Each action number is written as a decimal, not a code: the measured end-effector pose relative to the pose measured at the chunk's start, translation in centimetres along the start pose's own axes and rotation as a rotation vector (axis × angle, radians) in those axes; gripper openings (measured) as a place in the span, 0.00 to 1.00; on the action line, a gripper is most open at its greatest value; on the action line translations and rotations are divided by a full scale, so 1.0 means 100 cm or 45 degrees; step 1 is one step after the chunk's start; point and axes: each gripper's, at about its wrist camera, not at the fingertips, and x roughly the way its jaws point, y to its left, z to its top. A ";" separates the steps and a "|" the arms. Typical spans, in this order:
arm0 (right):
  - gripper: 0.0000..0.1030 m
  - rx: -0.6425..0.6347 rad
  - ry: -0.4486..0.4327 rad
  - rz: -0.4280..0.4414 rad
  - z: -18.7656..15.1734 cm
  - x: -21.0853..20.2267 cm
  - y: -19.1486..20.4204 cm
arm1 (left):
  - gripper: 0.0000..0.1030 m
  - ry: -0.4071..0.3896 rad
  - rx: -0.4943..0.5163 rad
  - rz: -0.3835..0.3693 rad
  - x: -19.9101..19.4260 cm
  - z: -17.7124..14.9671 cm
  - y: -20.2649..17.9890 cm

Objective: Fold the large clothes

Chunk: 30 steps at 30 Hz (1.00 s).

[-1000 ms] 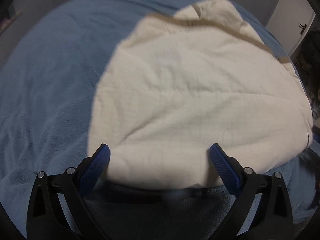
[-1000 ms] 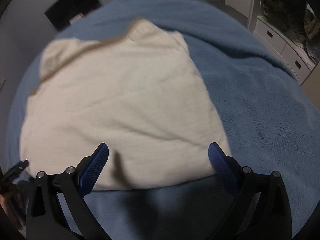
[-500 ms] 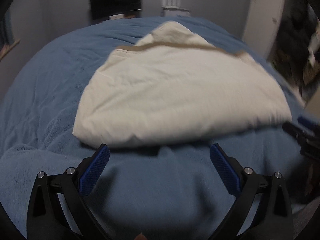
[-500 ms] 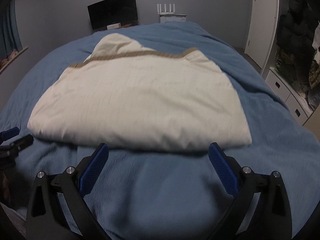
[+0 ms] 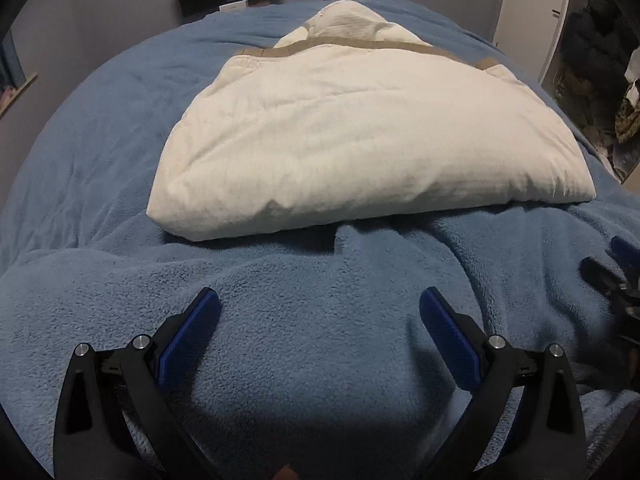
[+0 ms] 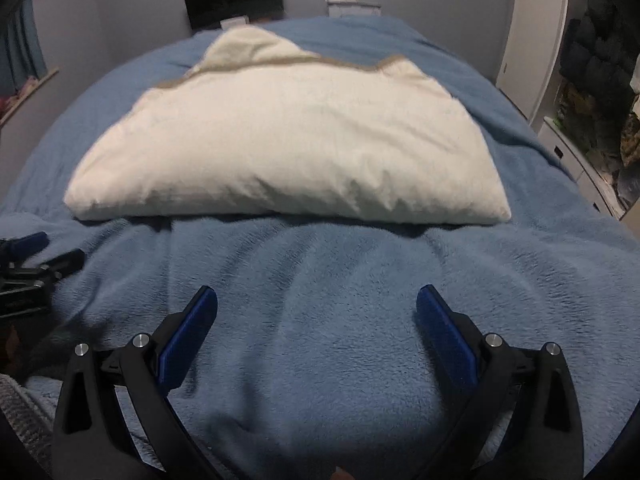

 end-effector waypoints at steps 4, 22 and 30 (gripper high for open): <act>0.93 0.007 -0.006 -0.012 0.001 0.004 -0.001 | 0.94 -0.004 0.015 -0.015 0.003 0.000 -0.003; 0.93 0.014 0.006 -0.016 0.001 0.007 0.000 | 0.94 -0.009 0.006 -0.029 0.004 0.000 -0.001; 0.93 0.018 0.011 -0.018 0.000 0.008 -0.001 | 0.94 -0.006 0.007 -0.031 0.005 0.000 0.000</act>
